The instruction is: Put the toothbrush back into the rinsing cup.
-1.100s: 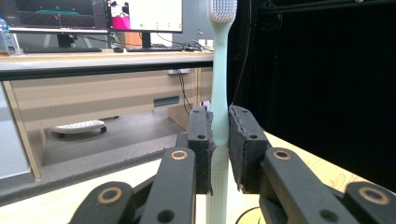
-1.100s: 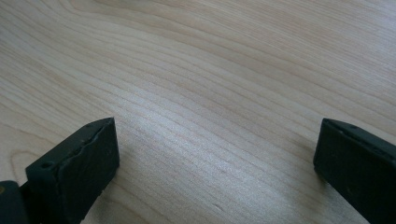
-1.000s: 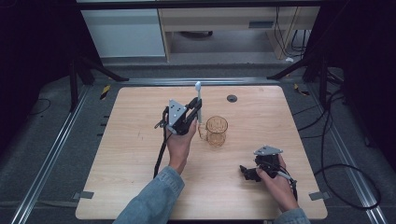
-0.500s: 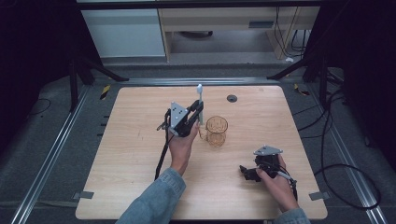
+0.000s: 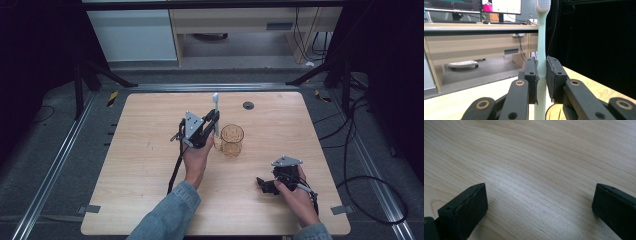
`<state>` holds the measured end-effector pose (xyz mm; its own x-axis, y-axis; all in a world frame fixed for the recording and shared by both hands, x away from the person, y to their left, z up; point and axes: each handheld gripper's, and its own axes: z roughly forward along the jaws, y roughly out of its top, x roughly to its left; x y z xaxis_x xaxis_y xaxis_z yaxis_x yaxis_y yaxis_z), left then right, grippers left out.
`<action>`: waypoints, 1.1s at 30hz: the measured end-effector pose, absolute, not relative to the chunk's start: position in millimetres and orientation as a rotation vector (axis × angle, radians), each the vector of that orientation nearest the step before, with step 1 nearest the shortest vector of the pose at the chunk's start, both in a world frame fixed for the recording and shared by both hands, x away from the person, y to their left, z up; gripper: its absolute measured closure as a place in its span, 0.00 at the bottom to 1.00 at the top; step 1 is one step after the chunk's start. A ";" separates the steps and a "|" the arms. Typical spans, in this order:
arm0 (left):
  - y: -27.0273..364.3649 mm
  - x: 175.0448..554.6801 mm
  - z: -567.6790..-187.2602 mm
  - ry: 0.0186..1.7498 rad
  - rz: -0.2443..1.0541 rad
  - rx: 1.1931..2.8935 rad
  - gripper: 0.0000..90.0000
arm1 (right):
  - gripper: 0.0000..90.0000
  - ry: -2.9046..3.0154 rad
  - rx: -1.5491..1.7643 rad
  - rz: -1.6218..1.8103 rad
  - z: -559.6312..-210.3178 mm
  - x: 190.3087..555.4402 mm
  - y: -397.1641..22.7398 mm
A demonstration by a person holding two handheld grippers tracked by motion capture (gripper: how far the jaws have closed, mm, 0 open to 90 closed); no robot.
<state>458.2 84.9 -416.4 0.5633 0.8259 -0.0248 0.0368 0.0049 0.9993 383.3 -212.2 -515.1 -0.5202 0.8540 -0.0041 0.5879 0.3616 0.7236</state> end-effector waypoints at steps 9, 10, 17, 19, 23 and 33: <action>83.5 460.5 -426.8 0.803 0.730 1.459 0.88 | 0.01 2.249 1.260 0.960 -515.1 383.2 -212.1; 83.3 460.8 -429.4 0.808 0.730 1.462 0.88 | 0.01 2.250 1.256 0.960 -515.1 383.3 -212.2; 84.7 461.2 -435.4 0.817 0.728 1.463 0.88 | 0.01 2.250 1.258 0.963 -515.2 383.2 -212.1; 84.4 460.8 -438.4 0.824 0.723 1.462 0.88 | 0.01 2.251 1.255 0.963 -515.2 383.3 -212.1; 83.9 459.9 -444.7 0.829 0.721 1.477 0.88 | 0.01 2.251 1.256 0.964 -515.2 383.3 -212.1; 84.3 458.0 -451.1 0.835 0.721 1.495 0.88 | 0.01 2.251 1.255 0.964 -515.2 383.3 -212.2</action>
<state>458.0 84.3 -451.1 0.5473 0.8364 -0.0307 0.0921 -0.0237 0.9955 383.3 -212.2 -515.2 -0.5245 0.8514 -0.0033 0.5853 0.3633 0.7249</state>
